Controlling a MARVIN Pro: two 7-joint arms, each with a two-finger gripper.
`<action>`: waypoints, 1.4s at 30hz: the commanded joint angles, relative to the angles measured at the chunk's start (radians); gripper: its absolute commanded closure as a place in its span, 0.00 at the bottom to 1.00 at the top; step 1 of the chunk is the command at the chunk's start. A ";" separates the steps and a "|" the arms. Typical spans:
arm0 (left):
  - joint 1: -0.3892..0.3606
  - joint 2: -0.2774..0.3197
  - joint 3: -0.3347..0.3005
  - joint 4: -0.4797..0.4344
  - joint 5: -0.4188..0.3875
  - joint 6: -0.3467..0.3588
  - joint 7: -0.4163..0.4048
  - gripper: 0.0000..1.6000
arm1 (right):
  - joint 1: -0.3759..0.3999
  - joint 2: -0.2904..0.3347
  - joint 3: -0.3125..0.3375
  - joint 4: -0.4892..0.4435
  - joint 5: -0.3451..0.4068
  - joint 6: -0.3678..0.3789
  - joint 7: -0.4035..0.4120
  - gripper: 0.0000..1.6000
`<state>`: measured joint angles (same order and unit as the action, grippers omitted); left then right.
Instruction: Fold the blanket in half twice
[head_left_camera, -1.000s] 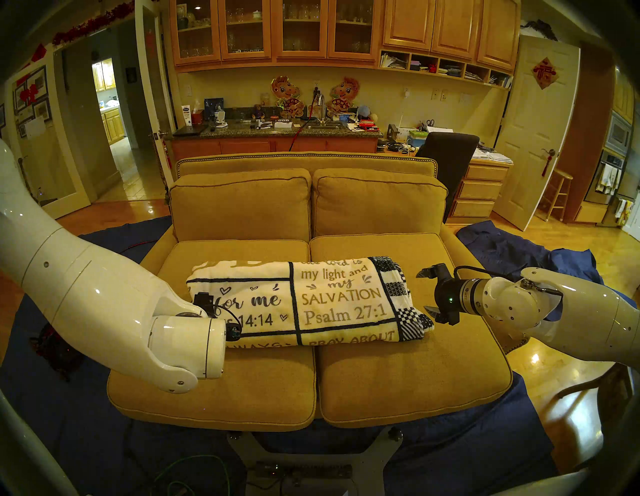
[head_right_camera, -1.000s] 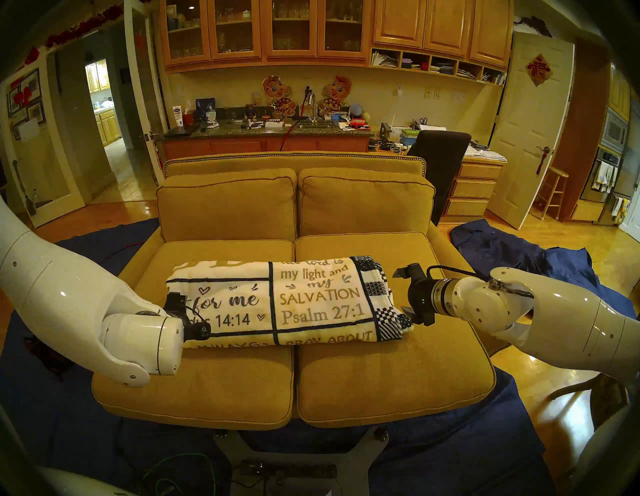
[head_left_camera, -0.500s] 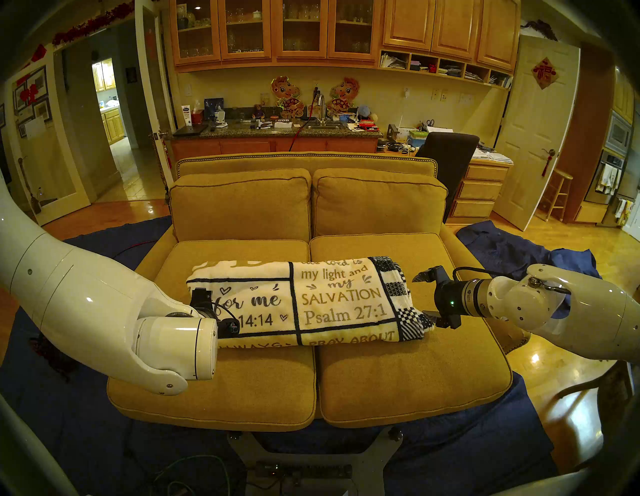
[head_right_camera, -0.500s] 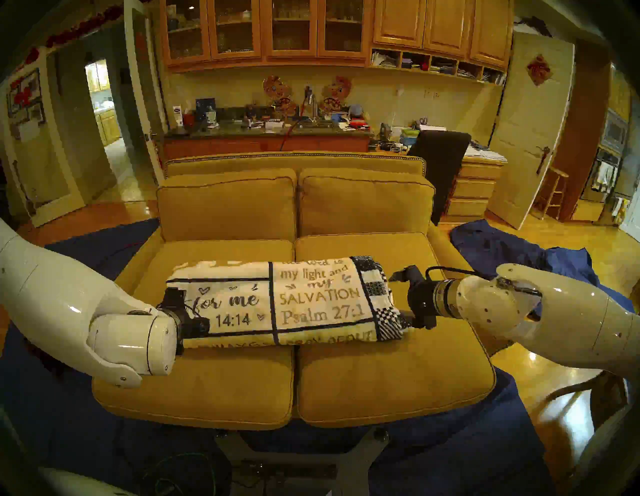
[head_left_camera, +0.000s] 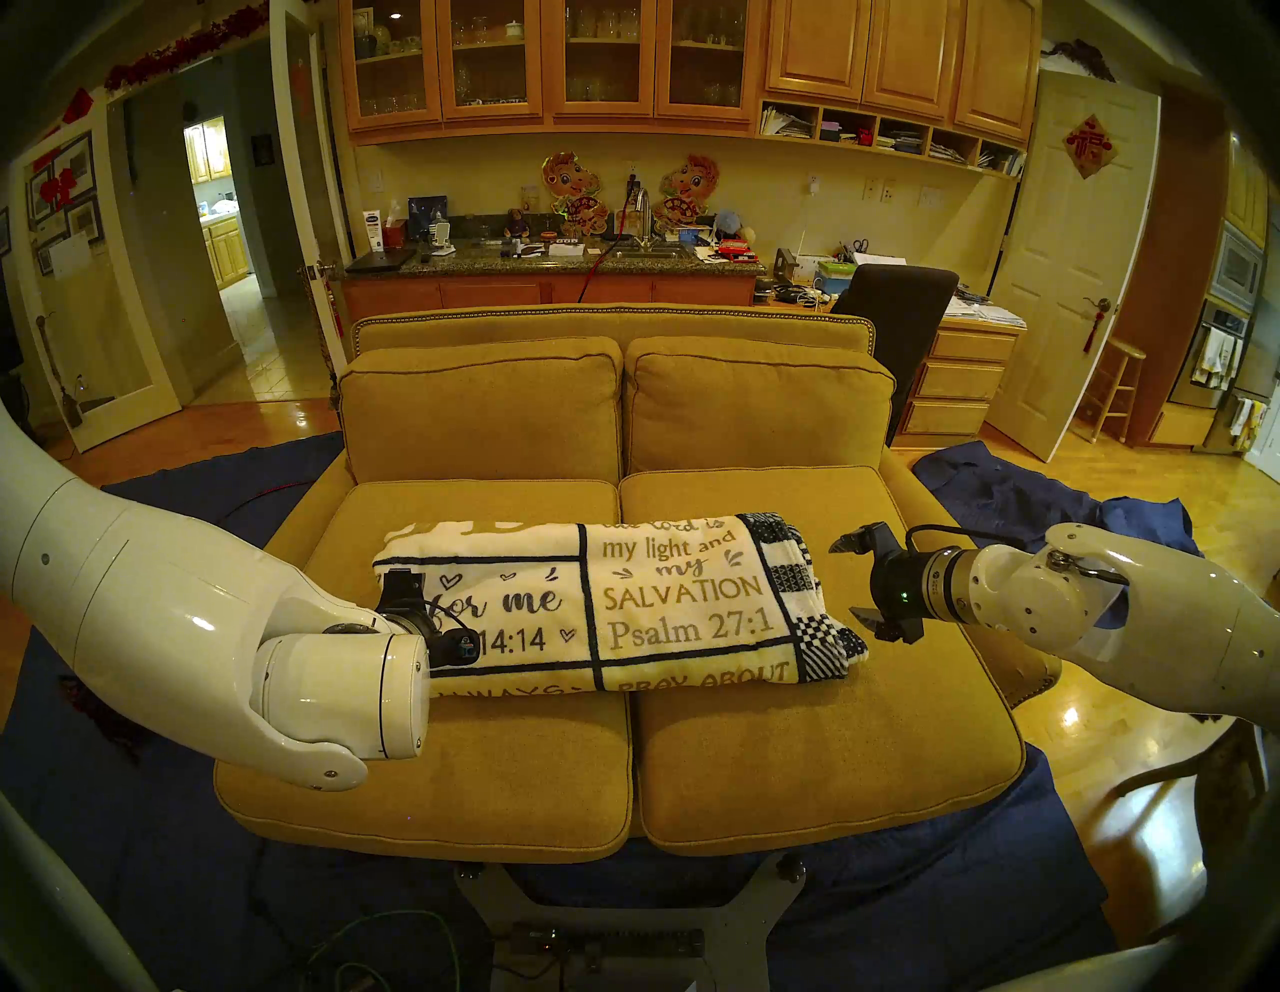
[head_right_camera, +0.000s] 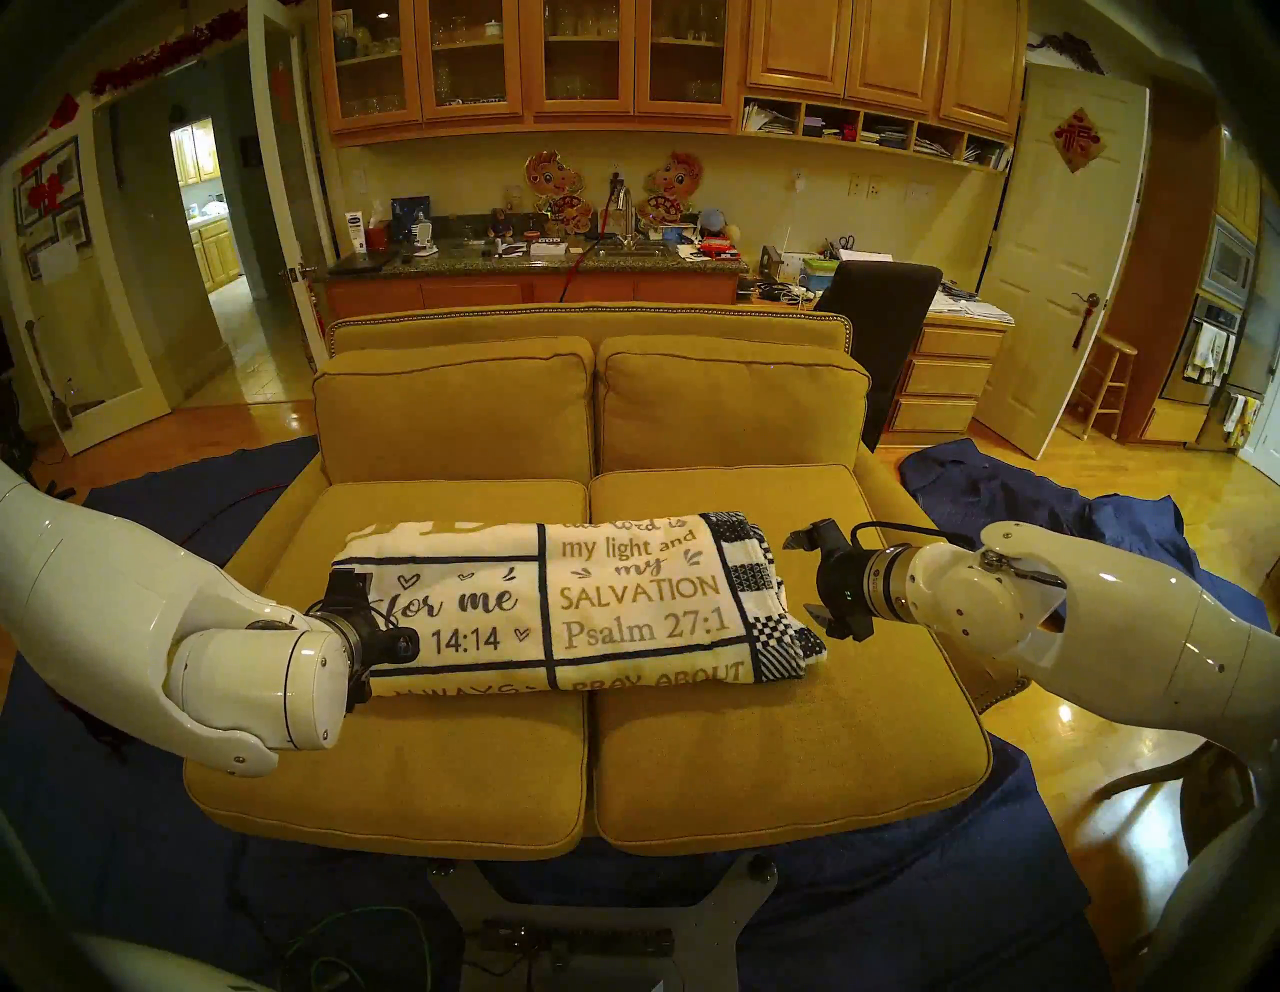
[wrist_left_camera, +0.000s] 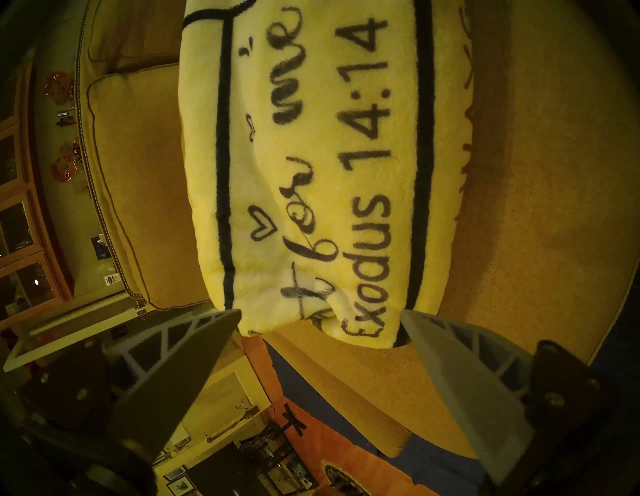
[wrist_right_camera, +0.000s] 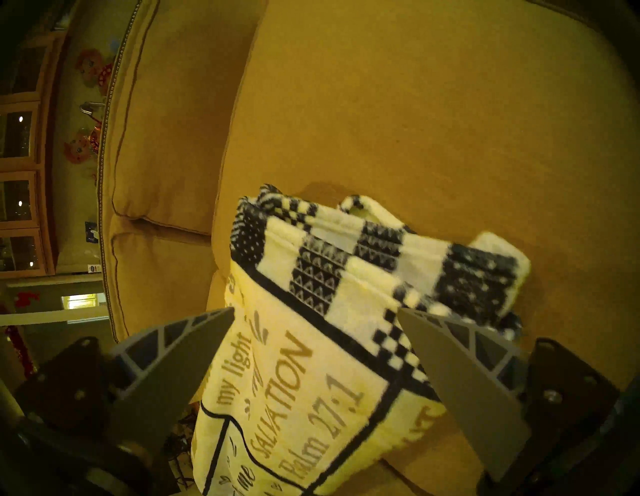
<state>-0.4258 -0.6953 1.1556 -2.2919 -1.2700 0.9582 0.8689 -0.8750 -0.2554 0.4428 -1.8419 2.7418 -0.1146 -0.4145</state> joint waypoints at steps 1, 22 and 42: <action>-0.003 0.011 -0.009 0.004 0.019 0.002 0.098 0.00 | 0.062 -0.114 0.005 0.099 -0.083 0.061 0.016 0.00; 0.016 0.042 -0.025 0.001 0.057 0.002 0.097 0.00 | 0.199 -0.329 -0.061 0.506 -0.334 0.409 -0.054 0.00; 0.040 0.066 -0.046 0.000 0.081 0.002 0.104 0.00 | 0.174 -0.452 -0.102 0.861 -0.312 0.746 0.141 0.00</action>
<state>-0.3881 -0.6340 1.1222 -2.2917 -1.2027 0.9591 0.8681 -0.6979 -0.6610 0.3290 -1.0856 2.3931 0.5330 -0.3649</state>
